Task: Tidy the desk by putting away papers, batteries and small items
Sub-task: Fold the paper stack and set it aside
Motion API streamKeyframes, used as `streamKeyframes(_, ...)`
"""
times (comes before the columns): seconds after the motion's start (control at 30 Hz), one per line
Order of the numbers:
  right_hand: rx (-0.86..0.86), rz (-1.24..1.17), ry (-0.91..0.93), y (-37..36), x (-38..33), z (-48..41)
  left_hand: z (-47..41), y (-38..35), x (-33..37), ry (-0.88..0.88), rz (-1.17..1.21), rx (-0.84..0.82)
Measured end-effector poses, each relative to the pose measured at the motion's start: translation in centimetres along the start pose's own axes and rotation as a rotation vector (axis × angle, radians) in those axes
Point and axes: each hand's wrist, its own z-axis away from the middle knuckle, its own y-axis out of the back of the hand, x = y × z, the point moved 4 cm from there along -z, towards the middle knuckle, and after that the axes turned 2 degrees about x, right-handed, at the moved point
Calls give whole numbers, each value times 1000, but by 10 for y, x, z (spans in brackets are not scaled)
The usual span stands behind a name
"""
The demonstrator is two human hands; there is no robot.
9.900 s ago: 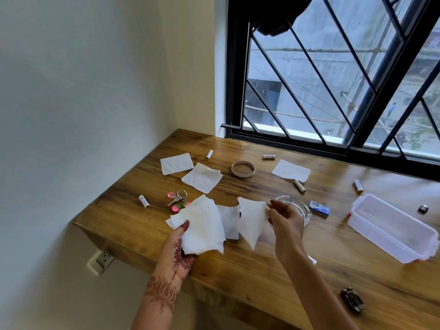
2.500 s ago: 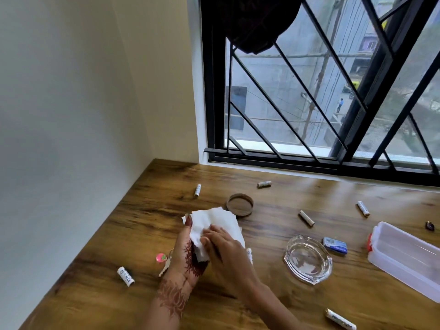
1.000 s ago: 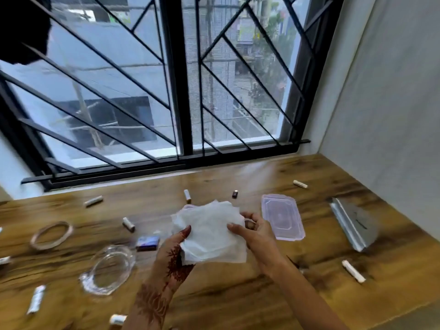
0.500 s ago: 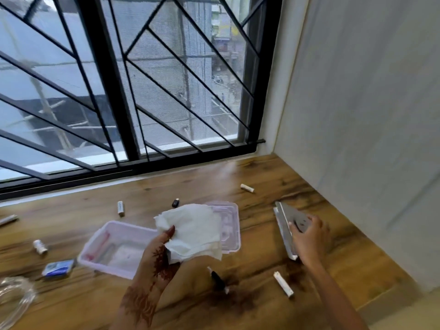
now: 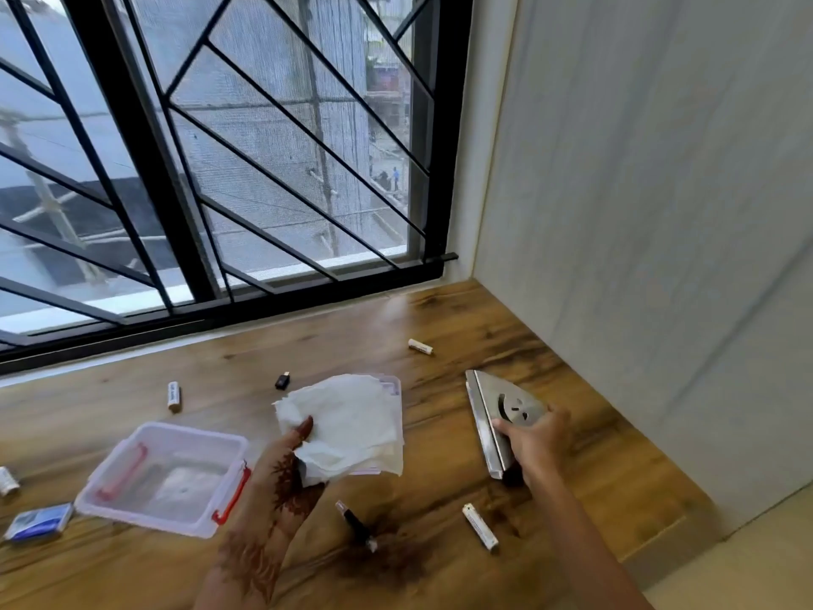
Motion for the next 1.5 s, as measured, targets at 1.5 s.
streamKeyframes(1.5,-539,-754,-69,0,-86,97,-21,-69,33,-17,-476,-375)
